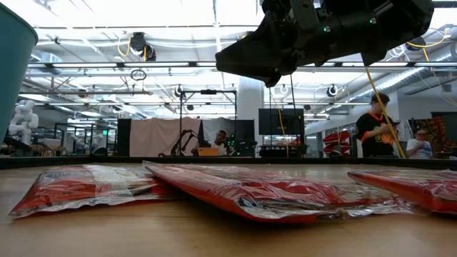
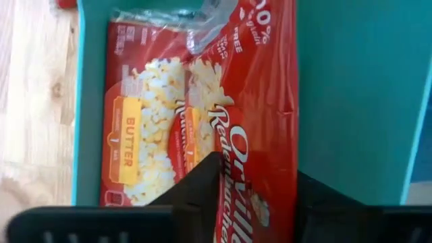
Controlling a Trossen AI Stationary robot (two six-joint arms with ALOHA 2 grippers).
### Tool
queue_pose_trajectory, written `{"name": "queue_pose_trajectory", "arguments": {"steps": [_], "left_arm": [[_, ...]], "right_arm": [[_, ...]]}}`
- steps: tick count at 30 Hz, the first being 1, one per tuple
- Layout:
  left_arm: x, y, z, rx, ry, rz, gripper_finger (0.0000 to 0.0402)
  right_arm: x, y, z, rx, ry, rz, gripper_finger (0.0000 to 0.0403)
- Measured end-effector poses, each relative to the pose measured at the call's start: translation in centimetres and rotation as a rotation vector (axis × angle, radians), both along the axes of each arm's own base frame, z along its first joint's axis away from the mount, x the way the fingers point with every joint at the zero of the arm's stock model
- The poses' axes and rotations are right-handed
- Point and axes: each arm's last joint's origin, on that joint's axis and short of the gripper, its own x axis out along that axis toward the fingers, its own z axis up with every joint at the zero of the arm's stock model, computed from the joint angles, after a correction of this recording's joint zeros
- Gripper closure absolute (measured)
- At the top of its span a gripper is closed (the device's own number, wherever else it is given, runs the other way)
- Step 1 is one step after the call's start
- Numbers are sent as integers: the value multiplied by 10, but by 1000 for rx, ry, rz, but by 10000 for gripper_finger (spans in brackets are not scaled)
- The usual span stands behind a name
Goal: Sort popcorn bags into baskets
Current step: Put the red popcorn bag into the blue container
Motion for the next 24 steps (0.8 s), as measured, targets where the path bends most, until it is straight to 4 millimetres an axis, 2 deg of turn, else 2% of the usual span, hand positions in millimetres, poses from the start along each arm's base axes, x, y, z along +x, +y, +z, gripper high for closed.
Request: {"name": "queue_pose_trajectory", "arguments": {"steps": [5,12,17,24], "left_arm": [[3,-3,1,-12,-58,12,250],[8,-9,-16,23,-20,6,210],[9,-12,-16,-9,-15,9,194],[8,-13,-14,-25,-20,-5,192]], "right_arm": [[0,0,0,0,0,2,277],[0,0,0,1,0,3,277],[0,0,0,1,1,3,277],[0,0,0,1,1,3,277]]}}
